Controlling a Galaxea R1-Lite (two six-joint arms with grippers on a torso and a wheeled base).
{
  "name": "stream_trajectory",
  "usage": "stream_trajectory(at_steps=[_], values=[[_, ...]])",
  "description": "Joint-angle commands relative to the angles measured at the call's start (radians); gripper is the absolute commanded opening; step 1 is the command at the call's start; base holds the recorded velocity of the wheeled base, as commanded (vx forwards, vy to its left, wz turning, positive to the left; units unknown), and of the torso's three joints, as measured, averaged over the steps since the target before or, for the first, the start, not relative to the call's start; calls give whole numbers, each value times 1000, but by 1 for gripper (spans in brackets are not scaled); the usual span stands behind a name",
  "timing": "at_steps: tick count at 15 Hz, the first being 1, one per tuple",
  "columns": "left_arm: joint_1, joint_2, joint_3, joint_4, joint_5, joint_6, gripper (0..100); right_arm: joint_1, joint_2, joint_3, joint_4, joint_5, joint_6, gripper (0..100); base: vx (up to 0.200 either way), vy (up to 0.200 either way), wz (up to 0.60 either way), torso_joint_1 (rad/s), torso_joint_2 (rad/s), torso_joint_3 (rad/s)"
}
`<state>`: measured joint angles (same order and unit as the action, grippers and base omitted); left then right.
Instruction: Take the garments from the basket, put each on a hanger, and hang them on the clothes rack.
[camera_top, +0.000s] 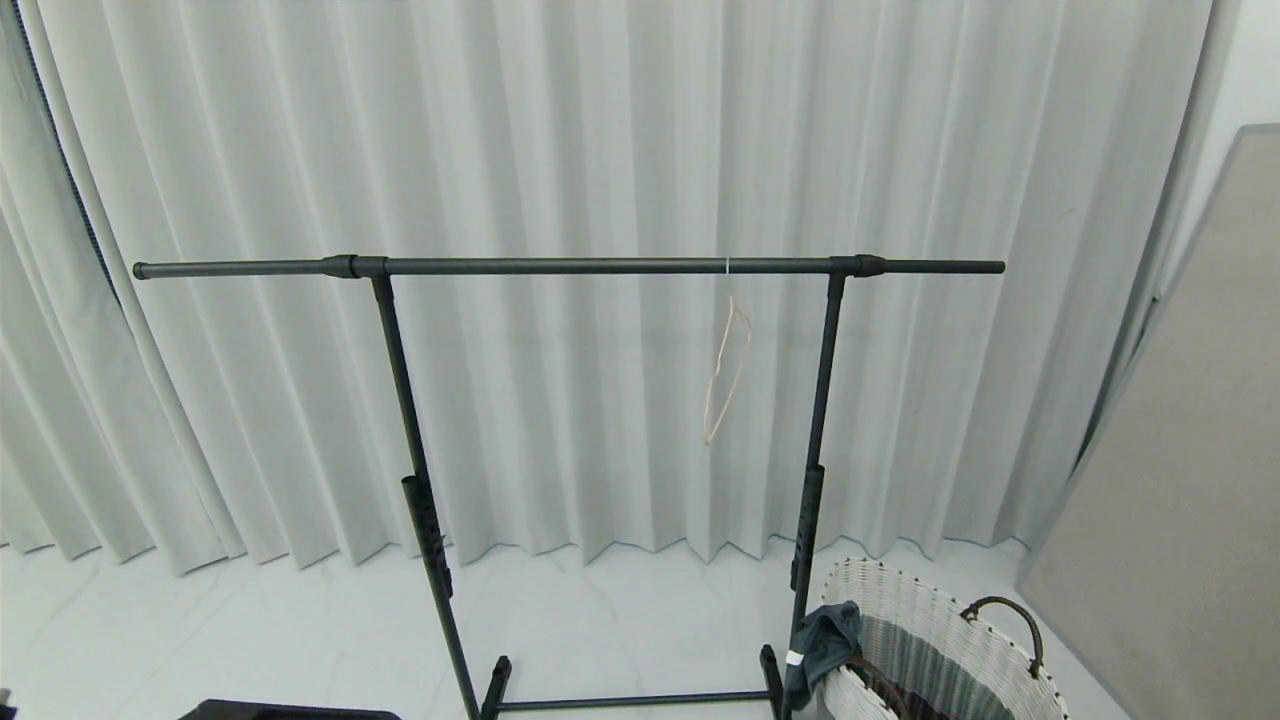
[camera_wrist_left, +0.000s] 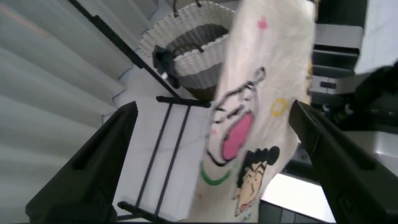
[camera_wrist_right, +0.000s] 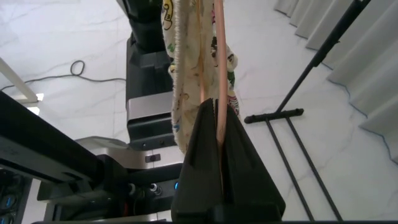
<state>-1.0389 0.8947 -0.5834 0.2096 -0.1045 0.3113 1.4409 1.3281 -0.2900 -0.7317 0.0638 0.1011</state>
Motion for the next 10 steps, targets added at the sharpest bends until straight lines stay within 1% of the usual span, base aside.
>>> stream_trajectory(at_steps=[1,3,5,7,8,10], values=[[-44,1,25,1,0,0,100,1,6,-1,0,1,0,0,0,0,0,0,0,0],[-73,18,37,1,0,0,100,1,2,-1,0,1,-1,0,0,0,0,0,0,0],[-73,41,34,-1,-6,-1,100,1,3,-1,0,1,-15,0,0,0,0,0,0,0],[-73,38,50,1,-44,-1,100,1,5,-3,0,4,-21,0,0,0,0,0,0,0],[-73,36,54,1,-54,-1,0,3,5,-3,-2,4,-26,0,0,0,0,0,0,0],[-73,43,54,-1,-54,-1,0,1,0,-6,-2,2,-31,0,0,0,0,0,0,0]])
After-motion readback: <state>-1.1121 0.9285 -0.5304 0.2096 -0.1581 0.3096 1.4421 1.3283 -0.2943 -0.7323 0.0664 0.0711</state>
